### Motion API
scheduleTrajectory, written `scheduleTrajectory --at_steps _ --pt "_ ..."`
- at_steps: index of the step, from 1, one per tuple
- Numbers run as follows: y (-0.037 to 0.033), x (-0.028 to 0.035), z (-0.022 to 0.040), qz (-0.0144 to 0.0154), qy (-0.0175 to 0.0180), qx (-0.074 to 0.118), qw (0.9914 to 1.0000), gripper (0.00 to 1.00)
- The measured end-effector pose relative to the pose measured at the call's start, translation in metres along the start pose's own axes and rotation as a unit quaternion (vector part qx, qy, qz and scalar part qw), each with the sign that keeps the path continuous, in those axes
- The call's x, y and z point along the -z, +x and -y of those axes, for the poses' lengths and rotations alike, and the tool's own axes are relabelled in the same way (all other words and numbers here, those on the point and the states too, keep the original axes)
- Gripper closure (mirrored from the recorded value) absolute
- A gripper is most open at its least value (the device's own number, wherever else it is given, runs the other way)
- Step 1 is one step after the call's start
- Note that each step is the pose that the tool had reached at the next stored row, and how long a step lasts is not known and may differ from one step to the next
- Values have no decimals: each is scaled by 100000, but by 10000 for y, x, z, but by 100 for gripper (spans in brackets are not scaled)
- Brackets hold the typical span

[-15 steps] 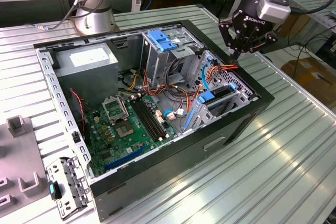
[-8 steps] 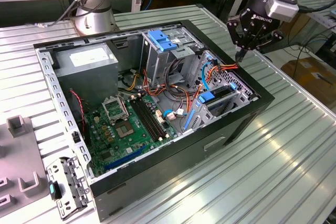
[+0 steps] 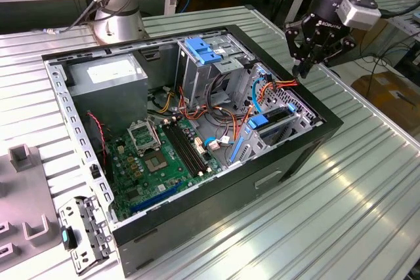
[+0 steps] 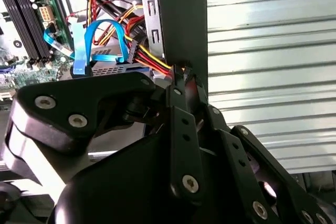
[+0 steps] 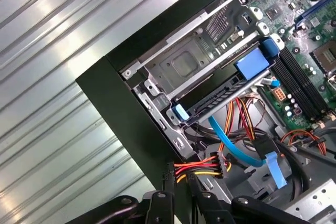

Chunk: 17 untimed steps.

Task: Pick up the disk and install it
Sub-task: 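Insert the first disk wire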

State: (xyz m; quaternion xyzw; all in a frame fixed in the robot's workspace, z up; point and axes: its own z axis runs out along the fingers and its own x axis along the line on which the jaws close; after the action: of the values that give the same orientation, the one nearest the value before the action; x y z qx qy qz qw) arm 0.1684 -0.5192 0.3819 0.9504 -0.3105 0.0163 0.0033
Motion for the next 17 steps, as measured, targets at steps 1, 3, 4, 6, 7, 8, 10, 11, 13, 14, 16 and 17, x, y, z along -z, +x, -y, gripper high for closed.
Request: scheduleTrajectory --at_steps 1,3,4,6,7,8,10,11,13,14,16,17 --pt "6 -8 -8 3 9 160 100000 76" --pt "8 -19 -12 5 14 313 100000 76" --pt "12 -30 -10 0 15 379 99999 76" --pt "15 -51 -8 -32 -25 460 99999 69" --pt "16 -66 -6 -36 -36 474 99999 69" --pt "18 -76 -5 -35 -34 533 99999 62" --pt "26 -117 -3 -38 -33 565 99998 62" --pt "33 -145 3 -36 -29 554 99998 62" --pt "35 -170 3 -39 -36 548 99998 62" --pt "37 -179 2 -37 -30 550 99998 64" --pt "40 -182 -2 -47 -46 553 99998 71" --pt "40 -176 -2 -61 -60 557 99998 77"
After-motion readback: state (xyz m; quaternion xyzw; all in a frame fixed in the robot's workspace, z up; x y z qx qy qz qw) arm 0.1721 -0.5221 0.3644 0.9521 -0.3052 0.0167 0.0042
